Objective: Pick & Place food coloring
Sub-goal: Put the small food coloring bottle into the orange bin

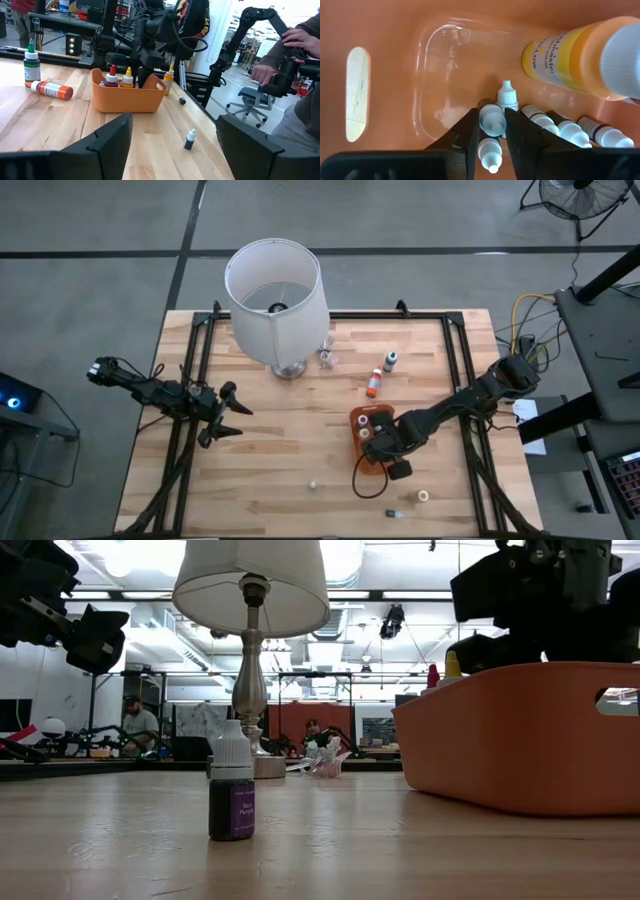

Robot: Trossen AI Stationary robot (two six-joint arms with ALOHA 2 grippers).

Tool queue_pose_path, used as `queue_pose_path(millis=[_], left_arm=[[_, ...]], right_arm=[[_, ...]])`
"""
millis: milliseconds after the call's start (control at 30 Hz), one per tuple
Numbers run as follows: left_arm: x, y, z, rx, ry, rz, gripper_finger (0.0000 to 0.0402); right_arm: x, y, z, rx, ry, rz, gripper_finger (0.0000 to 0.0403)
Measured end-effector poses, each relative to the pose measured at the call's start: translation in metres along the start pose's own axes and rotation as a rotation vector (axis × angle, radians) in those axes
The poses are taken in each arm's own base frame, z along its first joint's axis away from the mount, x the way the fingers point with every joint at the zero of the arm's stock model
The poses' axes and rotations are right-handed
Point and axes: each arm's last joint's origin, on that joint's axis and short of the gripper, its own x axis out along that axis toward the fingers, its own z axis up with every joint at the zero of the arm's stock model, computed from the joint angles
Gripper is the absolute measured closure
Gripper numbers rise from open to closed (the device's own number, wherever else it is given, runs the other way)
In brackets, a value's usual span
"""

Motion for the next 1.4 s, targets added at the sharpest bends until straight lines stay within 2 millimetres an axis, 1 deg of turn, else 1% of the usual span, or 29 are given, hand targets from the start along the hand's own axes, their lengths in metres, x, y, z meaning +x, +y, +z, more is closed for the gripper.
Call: queue_pose_path(millis=[467,600,900,1033,1200,1400], left_arm=[[0.0,0.0,0.0,0.0,0.0,0.0,0.0143],[0.0,0.0,0.0,0.0,0.0,-0.001,0.0143],[0.0,0.0,0.0,0.0,-0.001,0.0,0.0143],[0.0,0.0,0.0,0.0,0.0,0.0,0.0143],[0.0,0.0,0.0,0.0,0.0,0.0,0.0143],[0.0,0.0,0.0,0.0,0.0,0.0,0.0143]], right_arm=[[0.001,-0.001,-0.001,0.044,0.009,-0.002,0.0283],[-0.003,-0.001,0.0,0.078,0.005,-0.002,0.0274],[-0.036,-0.002,0.004,0.101,-0.054,-0.025,0.025],[-0.052,-0.003,0.004,0.151,-0.081,-0.02,0.0231],[-0.071,-0.005,0.004,0.217,-0.116,-0.01,0.0191],[-0.094,-0.006,0.003,0.322,-0.123,-0.001,0.0133]])
